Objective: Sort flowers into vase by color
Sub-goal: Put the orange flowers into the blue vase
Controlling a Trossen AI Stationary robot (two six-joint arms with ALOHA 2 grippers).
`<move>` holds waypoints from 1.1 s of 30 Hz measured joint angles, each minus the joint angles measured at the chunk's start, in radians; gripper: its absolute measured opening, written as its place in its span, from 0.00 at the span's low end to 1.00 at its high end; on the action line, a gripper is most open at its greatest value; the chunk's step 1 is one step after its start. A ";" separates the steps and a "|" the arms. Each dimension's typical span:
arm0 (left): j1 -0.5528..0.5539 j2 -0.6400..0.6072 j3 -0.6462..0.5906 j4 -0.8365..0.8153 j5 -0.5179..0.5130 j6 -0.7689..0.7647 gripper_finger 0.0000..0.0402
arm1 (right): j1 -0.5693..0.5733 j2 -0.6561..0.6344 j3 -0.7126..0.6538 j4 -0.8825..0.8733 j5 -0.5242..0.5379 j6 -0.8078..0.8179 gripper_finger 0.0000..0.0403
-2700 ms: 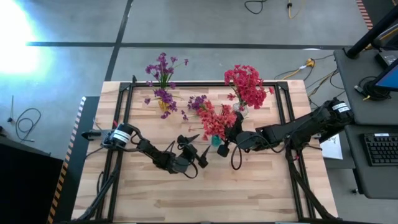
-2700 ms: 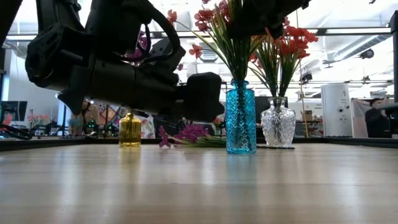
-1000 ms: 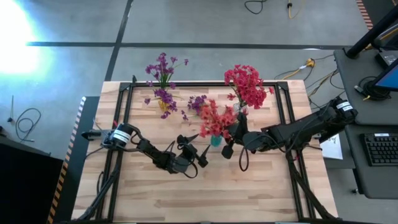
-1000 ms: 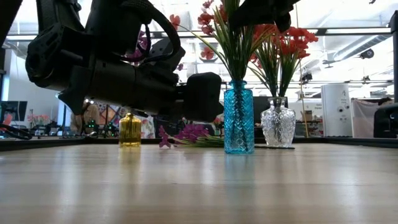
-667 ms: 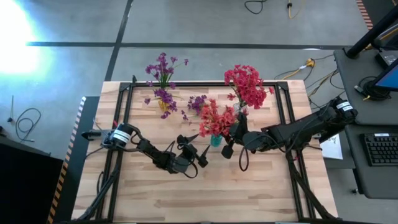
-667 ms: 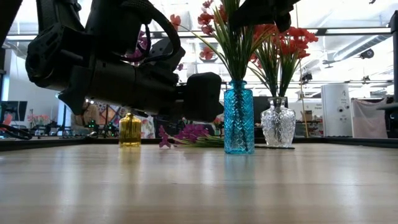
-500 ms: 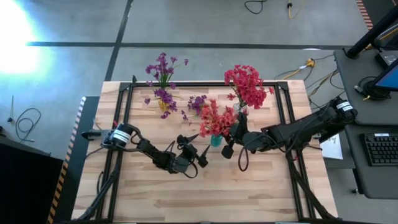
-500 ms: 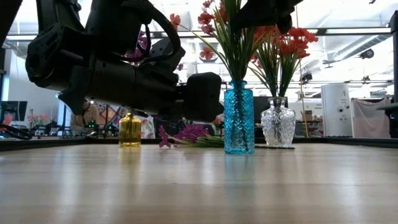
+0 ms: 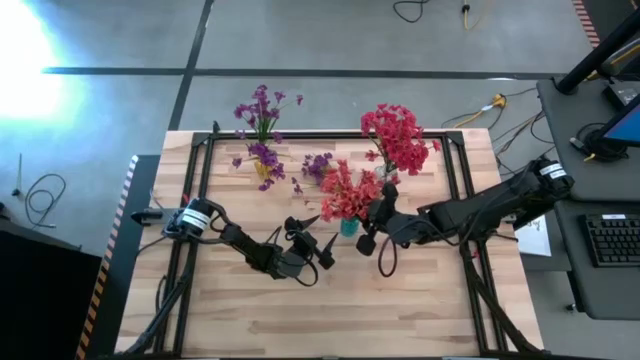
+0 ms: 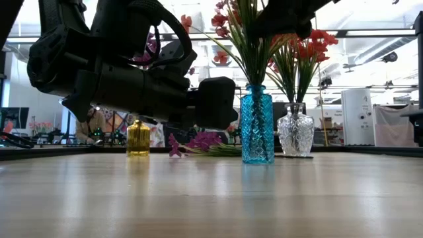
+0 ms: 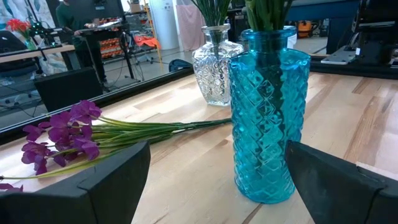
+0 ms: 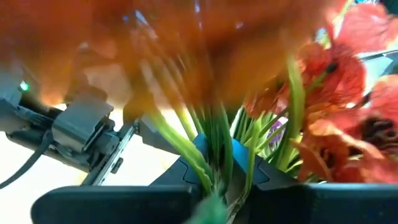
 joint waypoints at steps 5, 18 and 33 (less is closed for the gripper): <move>0.000 0.000 0.000 0.000 0.000 0.000 0.88 | 0.000 0.033 -0.001 0.008 0.013 -0.002 0.07; 0.001 0.000 -0.002 0.000 0.000 0.000 0.88 | 0.000 0.078 -0.003 0.024 0.025 -0.007 0.07; 0.001 0.000 -0.005 0.000 -0.001 0.000 0.88 | 0.003 0.075 -0.004 0.028 0.020 -0.025 0.15</move>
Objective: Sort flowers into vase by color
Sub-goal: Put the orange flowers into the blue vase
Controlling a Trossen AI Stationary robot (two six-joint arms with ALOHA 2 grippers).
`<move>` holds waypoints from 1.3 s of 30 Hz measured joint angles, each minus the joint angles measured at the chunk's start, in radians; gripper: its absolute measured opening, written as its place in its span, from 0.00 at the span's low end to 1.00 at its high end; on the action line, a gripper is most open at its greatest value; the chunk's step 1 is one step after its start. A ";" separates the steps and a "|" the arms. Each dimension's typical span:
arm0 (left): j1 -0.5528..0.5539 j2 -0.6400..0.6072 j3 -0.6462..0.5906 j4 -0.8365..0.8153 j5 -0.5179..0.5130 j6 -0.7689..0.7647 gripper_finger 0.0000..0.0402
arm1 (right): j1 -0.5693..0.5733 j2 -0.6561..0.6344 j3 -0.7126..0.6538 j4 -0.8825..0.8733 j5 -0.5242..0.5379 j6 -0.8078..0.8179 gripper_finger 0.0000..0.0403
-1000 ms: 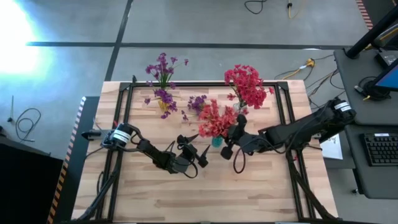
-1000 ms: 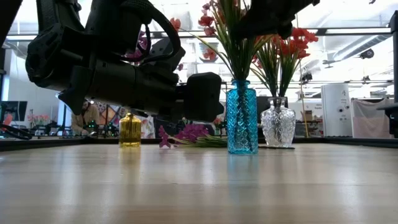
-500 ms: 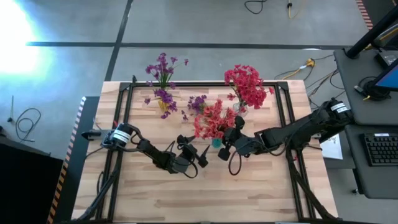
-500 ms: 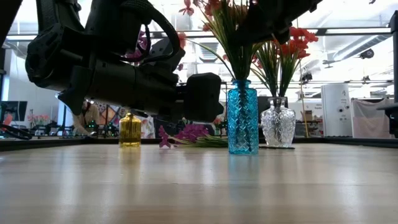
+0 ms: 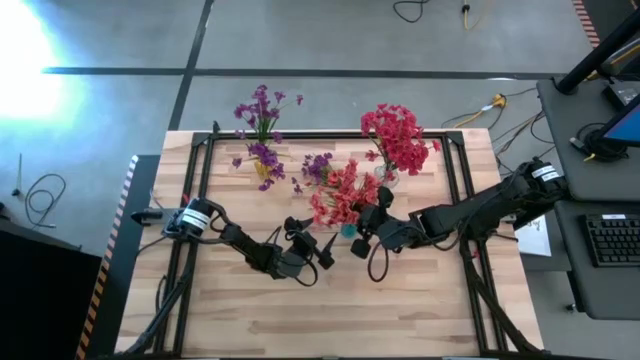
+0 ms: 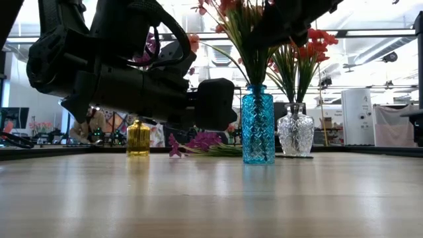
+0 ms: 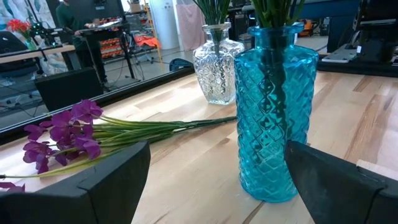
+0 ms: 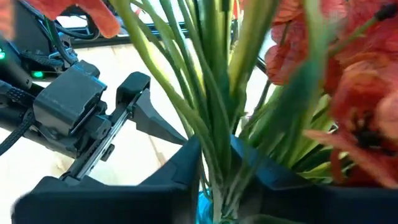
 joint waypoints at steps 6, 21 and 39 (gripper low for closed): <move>0.000 -0.019 -0.002 -0.002 -0.025 0.042 0.88 | 0.014 0.000 0.003 -0.010 0.001 0.000 0.34; -0.008 -0.098 -0.070 -0.002 -0.028 -0.001 0.88 | 0.063 -0.009 0.080 -0.138 0.002 0.035 0.53; -0.069 -0.378 -0.314 -0.003 -0.027 -0.056 0.88 | 0.083 -0.013 0.232 -0.340 0.005 0.043 0.54</move>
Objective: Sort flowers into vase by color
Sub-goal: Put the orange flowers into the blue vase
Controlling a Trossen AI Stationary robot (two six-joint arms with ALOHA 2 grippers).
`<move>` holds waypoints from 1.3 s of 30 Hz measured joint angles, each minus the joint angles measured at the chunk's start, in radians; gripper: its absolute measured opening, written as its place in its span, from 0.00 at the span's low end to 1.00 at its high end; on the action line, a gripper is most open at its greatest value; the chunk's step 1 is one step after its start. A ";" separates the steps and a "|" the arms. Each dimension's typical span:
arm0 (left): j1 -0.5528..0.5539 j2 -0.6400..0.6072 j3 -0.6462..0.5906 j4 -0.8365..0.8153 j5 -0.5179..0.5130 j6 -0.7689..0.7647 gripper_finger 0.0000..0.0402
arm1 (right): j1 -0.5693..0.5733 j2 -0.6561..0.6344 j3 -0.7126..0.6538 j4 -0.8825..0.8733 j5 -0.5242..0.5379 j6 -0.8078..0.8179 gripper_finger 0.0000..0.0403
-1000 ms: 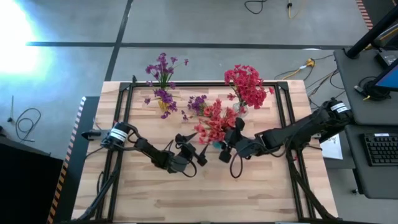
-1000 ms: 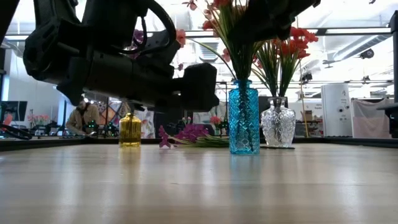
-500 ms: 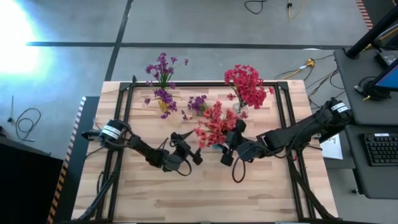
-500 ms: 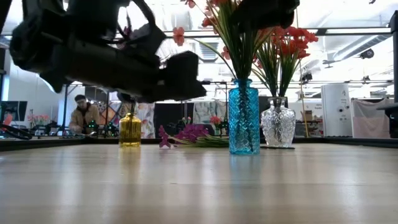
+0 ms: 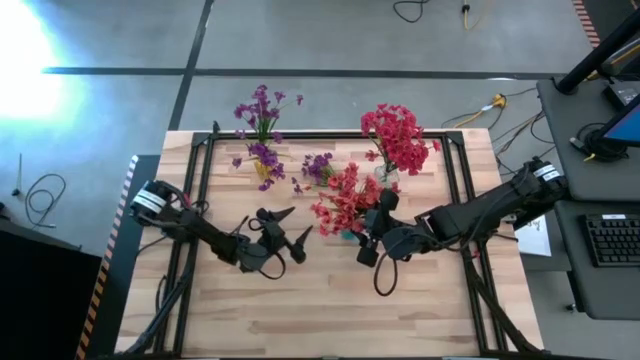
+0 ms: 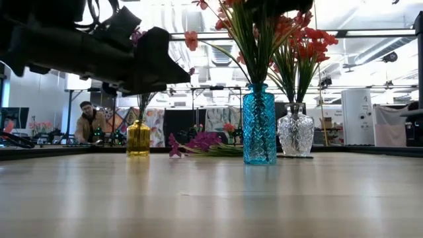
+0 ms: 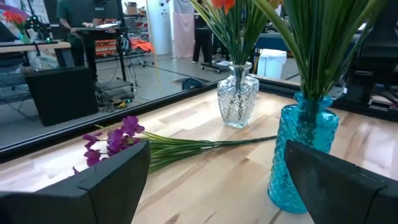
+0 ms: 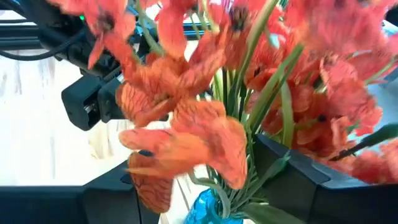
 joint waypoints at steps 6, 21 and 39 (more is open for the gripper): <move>-0.016 -0.040 -0.007 -0.053 0.001 0.000 0.88 | 0.000 0.000 0.058 -0.064 0.000 -0.001 0.54; -0.187 -0.053 0.019 -0.056 -0.029 -0.060 0.88 | 0.002 -0.001 0.135 -0.205 -0.008 0.063 0.54; -0.299 -0.054 0.049 -0.059 -0.104 -0.061 0.88 | 0.013 -0.001 0.206 -0.211 -0.053 0.063 0.54</move>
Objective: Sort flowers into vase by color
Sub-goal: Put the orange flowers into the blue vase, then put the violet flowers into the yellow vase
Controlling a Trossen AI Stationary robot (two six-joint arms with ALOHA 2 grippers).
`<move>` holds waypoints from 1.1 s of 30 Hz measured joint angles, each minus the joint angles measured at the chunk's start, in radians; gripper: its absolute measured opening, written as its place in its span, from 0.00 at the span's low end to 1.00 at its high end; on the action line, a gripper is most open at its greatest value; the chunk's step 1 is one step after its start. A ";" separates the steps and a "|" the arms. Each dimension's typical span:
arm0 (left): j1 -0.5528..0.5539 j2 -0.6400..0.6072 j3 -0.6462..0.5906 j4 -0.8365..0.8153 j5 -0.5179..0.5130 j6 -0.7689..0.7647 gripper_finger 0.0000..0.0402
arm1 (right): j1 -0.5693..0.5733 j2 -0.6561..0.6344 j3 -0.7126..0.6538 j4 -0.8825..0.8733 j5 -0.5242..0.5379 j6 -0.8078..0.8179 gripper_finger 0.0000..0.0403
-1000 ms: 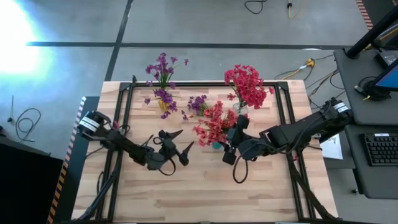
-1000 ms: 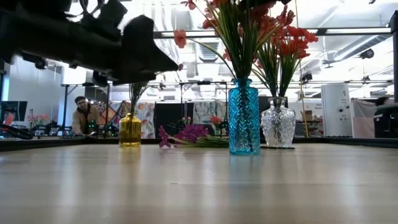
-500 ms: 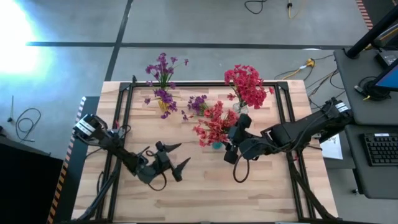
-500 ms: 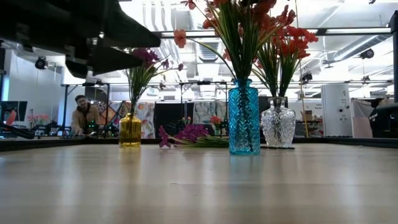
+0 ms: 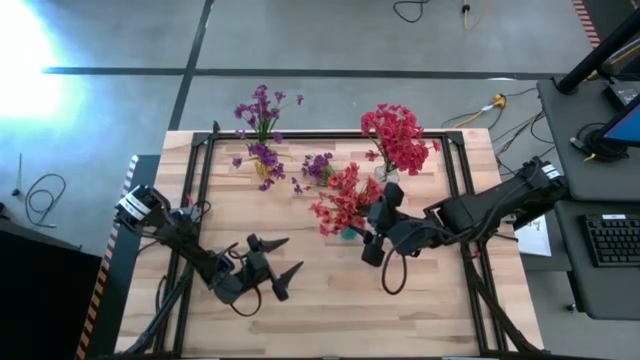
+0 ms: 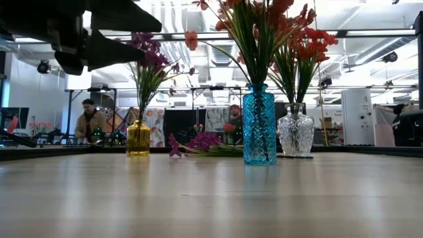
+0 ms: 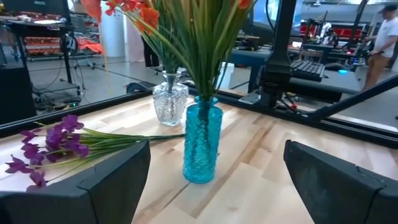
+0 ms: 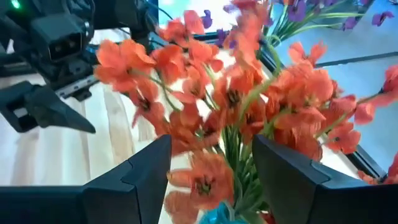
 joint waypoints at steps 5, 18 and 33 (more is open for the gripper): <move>-0.009 0.000 0.005 -0.001 0.000 0.000 0.88 | 0.002 0.000 0.033 -0.008 -0.002 0.000 0.54; -0.019 0.000 0.004 -0.008 0.043 0.000 0.88 | 0.029 -0.001 0.286 -0.106 -0.072 0.033 0.54; -0.080 0.000 0.004 -0.036 0.053 0.000 0.88 | 0.186 -0.002 0.393 -0.902 -0.387 0.892 0.53</move>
